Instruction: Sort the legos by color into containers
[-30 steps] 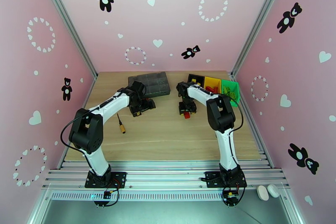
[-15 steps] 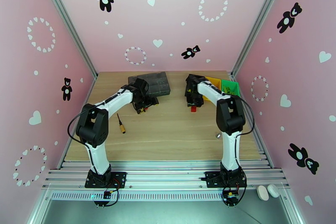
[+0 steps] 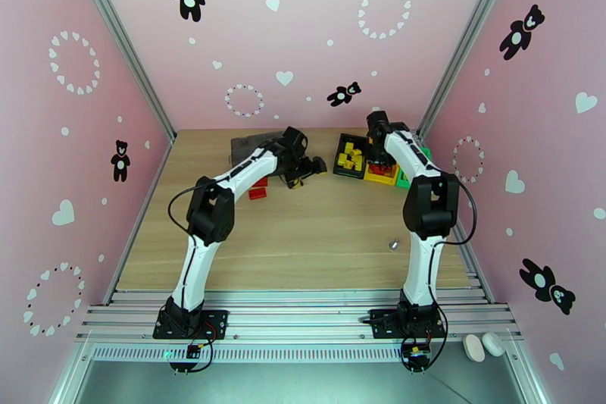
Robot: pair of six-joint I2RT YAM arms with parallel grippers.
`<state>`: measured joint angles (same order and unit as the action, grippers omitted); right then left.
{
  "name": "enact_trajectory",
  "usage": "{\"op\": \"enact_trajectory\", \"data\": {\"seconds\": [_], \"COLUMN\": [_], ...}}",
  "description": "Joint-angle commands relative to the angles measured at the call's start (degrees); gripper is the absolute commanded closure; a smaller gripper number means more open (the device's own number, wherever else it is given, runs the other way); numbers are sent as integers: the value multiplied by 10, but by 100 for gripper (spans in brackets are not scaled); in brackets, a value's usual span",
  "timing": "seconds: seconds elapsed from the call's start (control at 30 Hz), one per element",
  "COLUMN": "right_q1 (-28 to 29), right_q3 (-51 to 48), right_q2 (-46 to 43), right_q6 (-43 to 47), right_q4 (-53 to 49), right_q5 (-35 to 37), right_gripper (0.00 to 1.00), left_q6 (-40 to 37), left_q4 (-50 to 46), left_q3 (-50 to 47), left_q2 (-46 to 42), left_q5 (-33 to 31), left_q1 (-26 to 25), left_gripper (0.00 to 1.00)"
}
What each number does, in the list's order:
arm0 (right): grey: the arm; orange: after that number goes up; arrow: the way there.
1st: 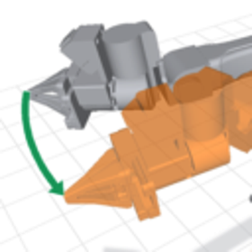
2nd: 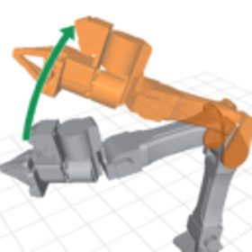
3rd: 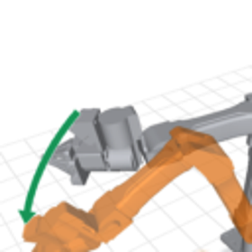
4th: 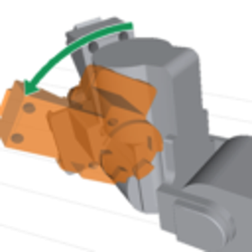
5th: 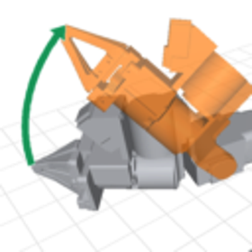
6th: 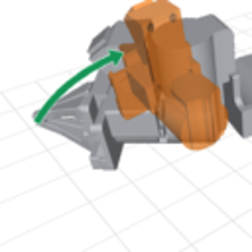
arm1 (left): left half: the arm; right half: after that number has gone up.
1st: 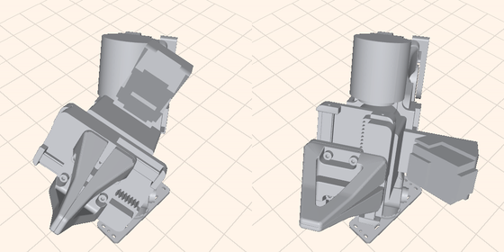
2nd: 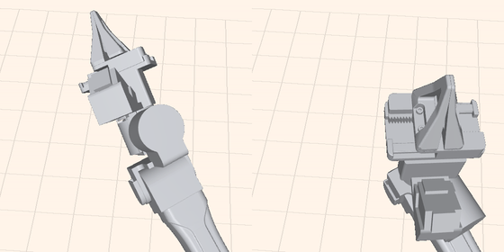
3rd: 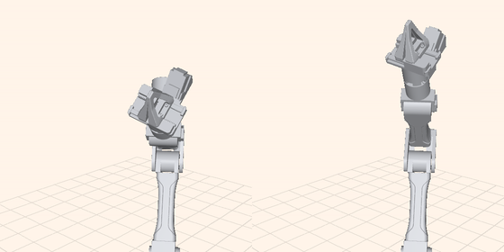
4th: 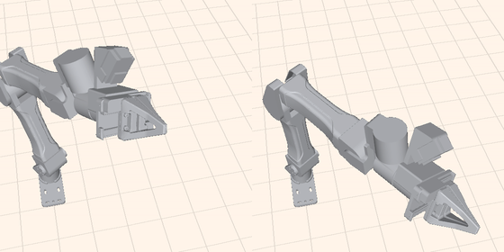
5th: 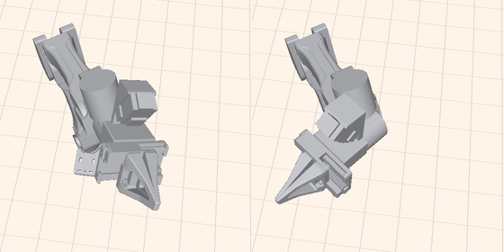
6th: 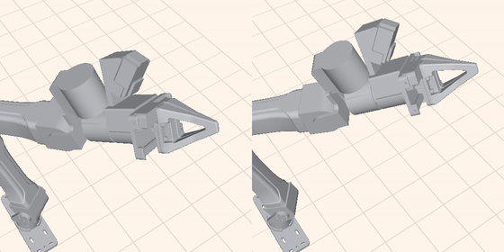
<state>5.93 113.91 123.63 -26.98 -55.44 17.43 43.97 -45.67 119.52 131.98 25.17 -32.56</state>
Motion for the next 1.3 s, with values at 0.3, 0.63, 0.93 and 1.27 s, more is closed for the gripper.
{"op": "enact_trajectory", "data": {"seconds": [0.3, 0.63, 0.93, 1.27], "right_q1": [-30, 1, 90, 158], "right_q3": [165, 82, -8, -90], "right_q2": [119, 26, -45, -96], "right_q6": [34, 38, 27, -8], "right_q4": [-46, -16, -5, 6], "right_q5": [-30, -76, -94, -94], "right_gripper": [42, 38, 37, 37], "left_q6": [4, -41, -50, -72], "left_q4": [-103, -180, -134, -99], "left_q3": [48, -71, -240, -246], "left_q2": [-11, -96, -173, -126], "left_q5": [-114, -292, -314, -277], "left_q1": [10, 44, 93, 100], "left_gripper": [2, 2, 2, 2]}}
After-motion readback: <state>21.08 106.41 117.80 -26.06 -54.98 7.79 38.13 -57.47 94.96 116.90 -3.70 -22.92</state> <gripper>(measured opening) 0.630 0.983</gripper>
